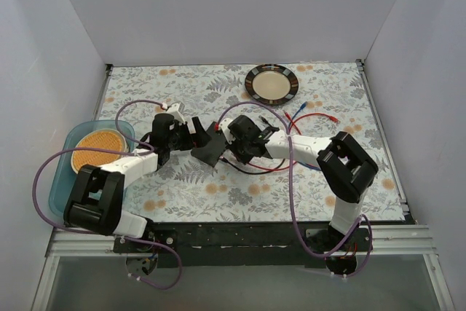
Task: Insert the plug into the switch port
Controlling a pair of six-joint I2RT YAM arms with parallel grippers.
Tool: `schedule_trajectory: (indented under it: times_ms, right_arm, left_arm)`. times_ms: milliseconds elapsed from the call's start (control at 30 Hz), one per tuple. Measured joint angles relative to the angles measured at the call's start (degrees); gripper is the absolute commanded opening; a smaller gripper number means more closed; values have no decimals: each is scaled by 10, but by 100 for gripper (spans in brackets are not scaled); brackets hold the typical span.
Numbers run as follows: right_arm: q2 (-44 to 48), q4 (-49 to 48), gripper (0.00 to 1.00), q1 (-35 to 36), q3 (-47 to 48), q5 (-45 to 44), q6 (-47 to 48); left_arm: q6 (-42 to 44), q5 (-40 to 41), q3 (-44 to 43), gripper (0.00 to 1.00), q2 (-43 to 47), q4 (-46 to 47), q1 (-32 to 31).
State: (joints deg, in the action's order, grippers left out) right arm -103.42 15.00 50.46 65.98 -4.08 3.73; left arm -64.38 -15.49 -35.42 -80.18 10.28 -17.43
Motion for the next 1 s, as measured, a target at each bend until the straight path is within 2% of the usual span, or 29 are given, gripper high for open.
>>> schedule_trajectory:
  times_ms: [67, 200, 233, 300, 367, 633, 1000]
  right_arm:
    - [-10, 0, 1, -2, 9, 2, 3]
    - [-33, 2, 1, -2, 33, 2, 10]
    - [-37, 3, 1, -2, 38, 2, 11]
    - [-47, 11, 1, -2, 54, 2, 13]
    - [-59, 16, 1, -2, 70, 2, 15]
    - [-82, 31, 1, -2, 89, 2, 21]
    - [-86, 37, 1, -2, 97, 11, 19]
  left_arm:
    - [1, 1, 0, 82, -17, 0, 14]
    - [1, -2, 4, 79, -49, 18, 36]
    - [0, -4, 4, 72, -56, 23, 38]
    - [0, -15, 5, 67, -75, 35, 42]
    - [0, -31, 6, 57, -94, 48, 43]
    - [-2, -94, 5, 58, -132, 102, 50]
    - [-5, -114, 5, 57, -140, 115, 56]
